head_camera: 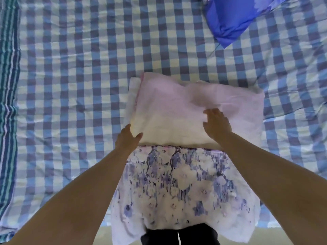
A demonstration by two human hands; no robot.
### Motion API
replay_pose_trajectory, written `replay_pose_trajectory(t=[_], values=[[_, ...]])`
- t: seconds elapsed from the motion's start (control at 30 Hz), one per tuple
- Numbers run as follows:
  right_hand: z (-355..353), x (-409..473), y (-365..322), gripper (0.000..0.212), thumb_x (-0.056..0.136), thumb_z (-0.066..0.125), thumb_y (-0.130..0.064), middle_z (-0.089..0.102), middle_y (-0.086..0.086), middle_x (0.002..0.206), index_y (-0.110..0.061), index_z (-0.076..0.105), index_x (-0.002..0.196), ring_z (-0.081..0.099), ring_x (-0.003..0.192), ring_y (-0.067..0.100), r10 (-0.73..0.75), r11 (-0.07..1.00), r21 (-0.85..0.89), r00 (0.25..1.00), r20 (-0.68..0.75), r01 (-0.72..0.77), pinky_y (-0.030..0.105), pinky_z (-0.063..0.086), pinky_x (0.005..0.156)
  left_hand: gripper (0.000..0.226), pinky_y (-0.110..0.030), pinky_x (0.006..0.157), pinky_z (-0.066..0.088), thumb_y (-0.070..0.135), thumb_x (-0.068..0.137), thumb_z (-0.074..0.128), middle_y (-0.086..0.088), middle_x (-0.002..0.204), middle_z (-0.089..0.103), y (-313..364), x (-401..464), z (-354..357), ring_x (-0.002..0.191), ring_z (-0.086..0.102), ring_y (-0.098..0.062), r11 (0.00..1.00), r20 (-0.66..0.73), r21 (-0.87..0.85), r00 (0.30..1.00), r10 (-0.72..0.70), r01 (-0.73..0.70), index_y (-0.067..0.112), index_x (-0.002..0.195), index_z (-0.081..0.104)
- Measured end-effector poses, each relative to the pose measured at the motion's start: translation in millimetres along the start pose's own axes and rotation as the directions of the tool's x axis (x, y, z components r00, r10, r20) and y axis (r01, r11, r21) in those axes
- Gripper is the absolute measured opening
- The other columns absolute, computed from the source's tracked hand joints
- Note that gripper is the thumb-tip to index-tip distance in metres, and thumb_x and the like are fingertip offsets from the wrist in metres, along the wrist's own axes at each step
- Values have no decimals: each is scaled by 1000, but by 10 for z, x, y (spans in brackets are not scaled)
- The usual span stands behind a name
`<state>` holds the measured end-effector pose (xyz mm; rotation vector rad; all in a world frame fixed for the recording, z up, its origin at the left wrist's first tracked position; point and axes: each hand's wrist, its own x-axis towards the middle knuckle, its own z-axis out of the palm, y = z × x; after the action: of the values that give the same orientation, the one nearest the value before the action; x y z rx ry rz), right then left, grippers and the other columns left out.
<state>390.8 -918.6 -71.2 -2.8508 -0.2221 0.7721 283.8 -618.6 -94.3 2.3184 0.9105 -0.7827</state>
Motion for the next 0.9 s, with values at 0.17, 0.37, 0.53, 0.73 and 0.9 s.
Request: replay_pose_trajectory(t=[0.17,0.37,0.53,0.73,0.9], values=[[-95,905,-712,48,95,53,-32,41,12,141,-13,41,137,40,129,31,-218,976,-23,952,-215,218,42,35,107,84,-44,112,31,45,87,62,-10,153,29,163,612,76,138,32,-30,991,53,-125,997,64,-56,13,151,16],[-226,1614,-890,73,88,57,-48,46,16,140,-8,29,141,44,128,34,-47,997,-56,987,154,56,52,22,114,82,-50,103,41,54,78,66,-8,140,44,316,1127,143,127,44,-33,977,-18,-212,1000,11,-14,16,143,33],[-8,1005,-804,23,83,57,-17,65,8,74,-7,66,101,62,65,28,-681,707,-3,679,-274,707,32,50,57,50,-35,85,45,52,99,29,-6,106,64,494,1161,4,102,59,-27,738,-77,-674,996,-38,-24,15,111,60],[638,-649,-124,60,70,71,-50,63,-4,106,-33,47,122,62,92,19,-738,436,70,311,599,897,28,49,79,44,-38,94,48,50,92,48,-6,119,63,321,1125,-25,107,60,-27,949,-17,-273,987,157,-156,19,121,62],[536,-157,-190,48,92,51,-49,45,-10,139,-33,44,136,48,124,14,-353,931,132,755,552,339,25,36,99,74,-49,108,32,58,86,55,-11,148,33,378,1147,117,133,34,-35,994,24,44,995,95,-96,21,145,30]])
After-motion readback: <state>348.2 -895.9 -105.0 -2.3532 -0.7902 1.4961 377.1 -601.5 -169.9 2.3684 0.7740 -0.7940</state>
